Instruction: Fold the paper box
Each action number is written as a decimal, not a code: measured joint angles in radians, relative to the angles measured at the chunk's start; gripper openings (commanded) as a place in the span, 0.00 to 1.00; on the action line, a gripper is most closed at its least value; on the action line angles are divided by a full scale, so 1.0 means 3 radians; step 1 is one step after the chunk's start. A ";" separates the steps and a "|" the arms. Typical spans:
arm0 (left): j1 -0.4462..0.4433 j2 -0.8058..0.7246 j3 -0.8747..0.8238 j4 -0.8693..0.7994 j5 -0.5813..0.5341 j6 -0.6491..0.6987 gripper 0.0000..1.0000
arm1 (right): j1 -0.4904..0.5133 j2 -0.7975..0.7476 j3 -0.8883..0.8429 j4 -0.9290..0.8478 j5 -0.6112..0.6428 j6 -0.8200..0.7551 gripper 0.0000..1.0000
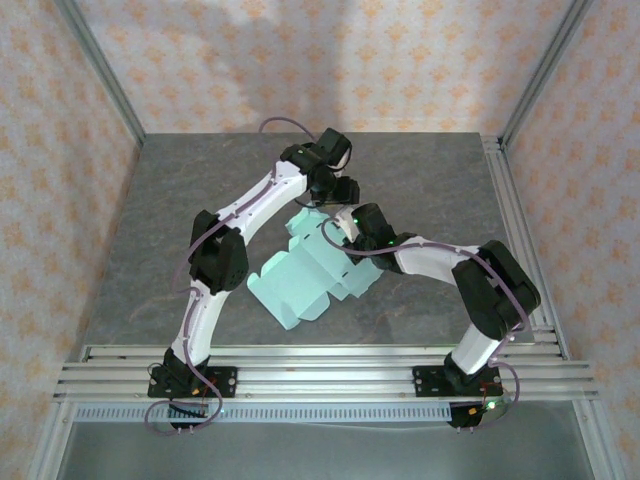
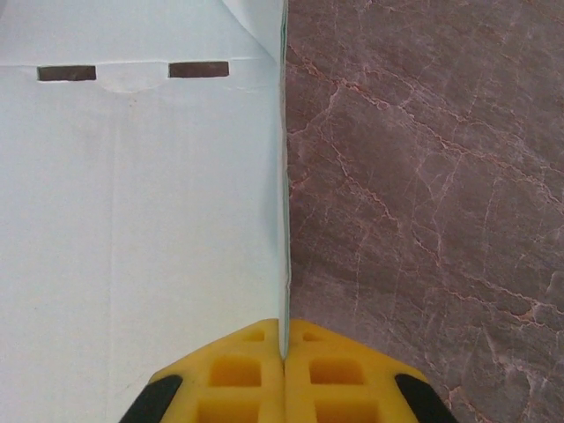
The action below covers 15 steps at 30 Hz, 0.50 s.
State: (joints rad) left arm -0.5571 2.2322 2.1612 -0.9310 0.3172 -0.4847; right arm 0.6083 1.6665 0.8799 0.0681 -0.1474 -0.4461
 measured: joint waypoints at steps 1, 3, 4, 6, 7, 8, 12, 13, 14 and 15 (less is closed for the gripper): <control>0.0006 0.0001 0.0000 -0.0008 -0.0056 -0.0004 0.51 | -0.0001 0.0000 0.0001 0.0004 0.0003 0.0003 0.00; 0.0031 0.0014 0.0003 -0.0036 -0.0148 -0.0017 0.52 | -0.0009 0.0000 0.0001 0.0020 0.0005 0.0005 0.00; 0.0048 0.0028 0.0010 -0.0057 -0.0193 -0.0027 0.52 | -0.0010 0.0000 0.0001 0.0032 0.0006 0.0013 0.00; 0.0081 0.0051 0.0008 -0.0080 -0.0253 -0.0050 0.52 | -0.0010 -0.0001 0.0001 0.0064 0.0008 0.0019 0.00; 0.0100 0.0053 -0.0011 -0.0076 -0.0280 -0.0056 0.52 | -0.0010 -0.0001 0.0001 0.0078 0.0010 0.0024 0.00; 0.0118 0.0053 -0.0029 -0.0081 -0.0303 -0.0066 0.52 | -0.0010 -0.0001 0.0001 0.0086 0.0015 0.0025 0.00; 0.0173 0.0056 -0.0071 -0.0081 -0.0333 -0.0092 0.48 | -0.0010 -0.0001 0.0001 0.0102 0.0022 0.0027 0.00; 0.0178 0.0058 -0.0071 -0.0079 -0.0333 -0.0103 0.46 | -0.0010 -0.0001 0.0001 0.0102 0.0020 0.0027 0.00; 0.0178 0.0060 -0.0071 -0.0080 -0.0333 -0.0108 0.46 | -0.0010 -0.0001 0.0001 0.0102 0.0020 0.0027 0.00; 0.0178 0.0066 -0.0071 -0.0080 -0.0333 -0.0113 0.47 | -0.0010 -0.0001 0.0001 0.0102 0.0020 0.0027 0.00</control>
State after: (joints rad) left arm -0.5037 2.2520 2.1399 -0.9550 0.2173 -0.5186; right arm 0.6052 1.6661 0.8803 0.0986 -0.1413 -0.4381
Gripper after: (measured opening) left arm 0.469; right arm 0.048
